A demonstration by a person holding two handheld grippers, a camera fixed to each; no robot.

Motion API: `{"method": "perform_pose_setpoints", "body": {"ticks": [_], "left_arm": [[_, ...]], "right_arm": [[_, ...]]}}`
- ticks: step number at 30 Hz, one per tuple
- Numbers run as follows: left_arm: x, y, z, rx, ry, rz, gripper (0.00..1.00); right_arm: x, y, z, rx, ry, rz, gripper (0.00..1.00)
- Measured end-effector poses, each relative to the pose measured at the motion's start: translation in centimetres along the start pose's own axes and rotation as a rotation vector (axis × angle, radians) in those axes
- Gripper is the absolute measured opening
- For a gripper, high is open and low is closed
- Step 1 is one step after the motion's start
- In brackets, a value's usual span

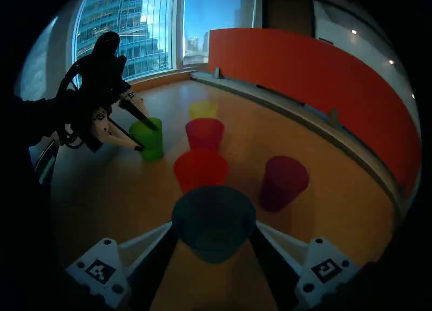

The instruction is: Pour water

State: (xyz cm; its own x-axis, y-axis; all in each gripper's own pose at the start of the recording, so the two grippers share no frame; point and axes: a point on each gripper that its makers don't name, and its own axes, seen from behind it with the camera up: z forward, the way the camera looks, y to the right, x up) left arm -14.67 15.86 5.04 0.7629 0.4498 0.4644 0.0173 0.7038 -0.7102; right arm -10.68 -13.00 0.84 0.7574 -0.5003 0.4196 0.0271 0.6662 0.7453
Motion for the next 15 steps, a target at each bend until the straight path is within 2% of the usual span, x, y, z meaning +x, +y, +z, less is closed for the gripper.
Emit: {"method": "perform_pose_setpoints", "body": {"ticks": [7, 11, 15], "left_arm": [[-0.34, -0.06, 0.05, 0.007, -0.010, 0.006, 0.86], [-0.69, -0.06, 0.15, 0.009, -0.023, 0.003, 0.97], [-0.89, -0.15, 0.12, 0.009, -0.027, -0.007, 0.97]], "right_arm": [[-0.21, -0.05, 0.08, -0.001, -0.003, -0.001, 0.90], [-0.38, -0.08, 0.14, -0.001, -0.006, 0.001, 0.90], [-0.55, -0.01, 0.19, -0.002, -0.008, 0.001, 0.89]]}}
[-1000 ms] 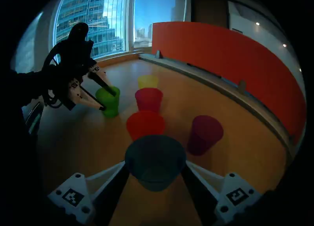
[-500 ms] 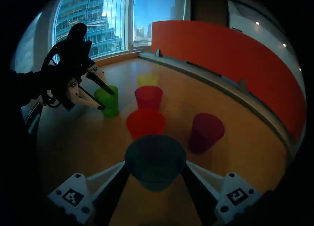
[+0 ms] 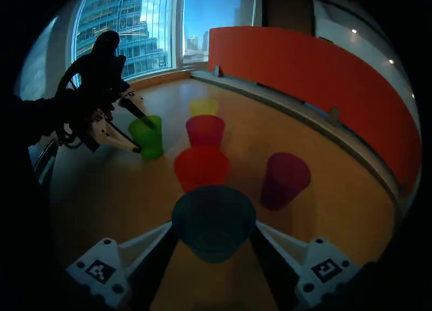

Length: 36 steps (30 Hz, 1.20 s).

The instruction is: Pour water

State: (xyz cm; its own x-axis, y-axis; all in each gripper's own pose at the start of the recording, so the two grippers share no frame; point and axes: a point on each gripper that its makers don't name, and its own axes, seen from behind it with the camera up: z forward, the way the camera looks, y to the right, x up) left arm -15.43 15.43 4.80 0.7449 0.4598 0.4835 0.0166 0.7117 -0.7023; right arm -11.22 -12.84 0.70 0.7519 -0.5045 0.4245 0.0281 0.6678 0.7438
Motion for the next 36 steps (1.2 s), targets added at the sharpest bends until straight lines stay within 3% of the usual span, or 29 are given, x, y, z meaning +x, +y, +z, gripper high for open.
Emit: {"method": "perform_pose_setpoints", "body": {"ticks": [6, 15, 32, 36], "left_arm": [[-0.4, -0.7, -0.4, 0.023, -0.006, 0.003, 0.97], [-0.9, -0.8, -1.3, 0.035, -0.011, 0.008, 0.97], [-1.5, 0.9, -1.9, -0.004, -0.024, 0.002, 0.98], [-1.5, 0.9, -1.9, 0.000, -0.023, 0.001, 0.97]], "right_arm": [[-0.3, 0.1, 0.3, -0.005, -0.001, 0.004, 0.90], [-1.3, -0.1, 0.9, -0.004, -0.009, 0.020, 0.90], [-3.0, -0.2, 0.5, -0.021, -0.025, 0.031, 0.90], [-3.1, -0.3, 0.5, -0.022, -0.028, 0.038, 0.99]]}}
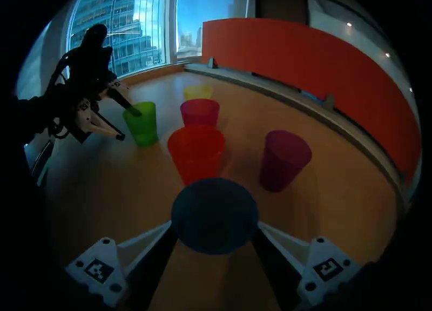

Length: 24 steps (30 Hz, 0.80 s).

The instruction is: Pour water

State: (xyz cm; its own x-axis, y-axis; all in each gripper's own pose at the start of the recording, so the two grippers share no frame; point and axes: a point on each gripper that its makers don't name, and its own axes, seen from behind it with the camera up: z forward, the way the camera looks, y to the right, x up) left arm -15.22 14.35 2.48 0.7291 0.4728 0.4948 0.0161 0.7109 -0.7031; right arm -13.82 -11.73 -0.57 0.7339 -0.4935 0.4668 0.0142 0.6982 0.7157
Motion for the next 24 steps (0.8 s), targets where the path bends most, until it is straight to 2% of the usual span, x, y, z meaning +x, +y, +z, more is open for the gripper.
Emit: {"method": "perform_pose_setpoints", "body": {"ticks": [12, 18, 24], "left_arm": [[-0.5, -0.1, -1.4, 0.023, 0.009, -0.010, 0.97], [-0.8, -0.2, -2.8, 0.055, 0.030, -0.022, 0.97], [-1.0, -0.6, -4.9, 0.096, 0.059, -0.043, 0.97]], "right_arm": [[-0.8, 0.0, -1.5, -0.024, 0.005, 0.024, 1.00], [-1.6, 0.0, -2.9, -0.058, 0.013, 0.035, 1.00], [-2.1, -0.3, -4.8, -0.092, 0.036, 0.055, 1.00]]}}
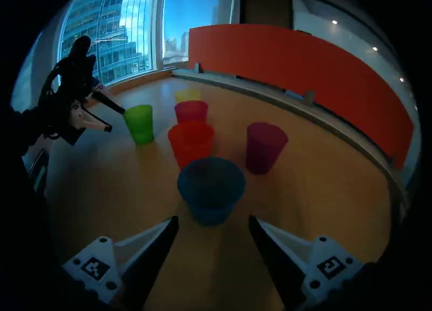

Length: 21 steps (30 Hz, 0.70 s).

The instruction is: Pour water

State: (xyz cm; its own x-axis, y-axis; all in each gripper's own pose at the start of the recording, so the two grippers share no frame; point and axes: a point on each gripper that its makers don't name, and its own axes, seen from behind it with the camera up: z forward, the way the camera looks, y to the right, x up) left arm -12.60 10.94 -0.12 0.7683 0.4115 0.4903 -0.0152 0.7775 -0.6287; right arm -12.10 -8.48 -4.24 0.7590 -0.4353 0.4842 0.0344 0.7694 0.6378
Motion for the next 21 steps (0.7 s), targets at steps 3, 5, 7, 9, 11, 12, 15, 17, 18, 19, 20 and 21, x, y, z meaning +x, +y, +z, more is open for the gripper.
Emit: {"method": "perform_pose_setpoints", "body": {"ticks": [3, 5, 7, 9, 11, 12, 15, 17, 18, 19, 20, 21], "left_arm": [[-0.1, -0.3, -1.1, 0.022, 0.015, -0.010, 0.97], [0.0, -0.4, -1.8, 0.039, 0.030, -0.016, 0.97], [0.1, -0.6, -2.4, 0.055, 0.045, -0.022, 0.97], [0.2, -0.7, -3.0, 0.071, 0.063, -0.030, 0.97], [0.5, -0.9, -3.6, 0.091, 0.086, -0.040, 0.97], [0.6, -1.0, -3.9, 0.102, 0.097, -0.045, 0.97], [1.2, -1.6, -4.9, 0.142, 0.138, -0.060, 0.97], [1.6, -2.3, -5.5, 0.180, 0.168, -0.070, 0.97], [1.8, -2.7, -5.9, 0.198, 0.183, -0.075, 0.97], [2.0, -3.0, -6.2, 0.216, 0.197, -0.081, 0.97], [2.2, -3.4, -6.6, 0.237, 0.213, -0.087, 0.97], [2.4, -3.8, -6.9, 0.255, 0.228, -0.093, 0.97]], "right_arm": [[-0.2, 0.1, -1.1, -0.022, 0.009, 0.005, 1.00], [-0.3, 0.2, -1.8, -0.039, 0.018, 0.010, 1.00], [-0.3, 0.3, -2.4, -0.053, 0.029, 0.017, 1.00], [-0.1, 0.4, -2.9, -0.067, 0.042, 0.026, 1.00], [0.2, 0.5, -3.4, -0.082, 0.058, 0.037, 1.00], [0.3, 0.5, -3.6, -0.089, 0.066, 0.041, 1.00], [0.9, 0.7, -4.3, -0.115, 0.095, 0.047, 1.00], [1.2, 1.0, -4.8, -0.139, 0.114, 0.049, 1.00], [1.4, 1.2, -5.0, -0.150, 0.124, 0.050, 1.00], [1.6, 1.3, -5.2, -0.163, 0.134, 0.051, 1.00], [1.8, 1.6, -5.4, -0.176, 0.145, 0.051, 1.00], [2.0, 1.7, -5.6, -0.189, 0.155, 0.052, 1.00]]}}
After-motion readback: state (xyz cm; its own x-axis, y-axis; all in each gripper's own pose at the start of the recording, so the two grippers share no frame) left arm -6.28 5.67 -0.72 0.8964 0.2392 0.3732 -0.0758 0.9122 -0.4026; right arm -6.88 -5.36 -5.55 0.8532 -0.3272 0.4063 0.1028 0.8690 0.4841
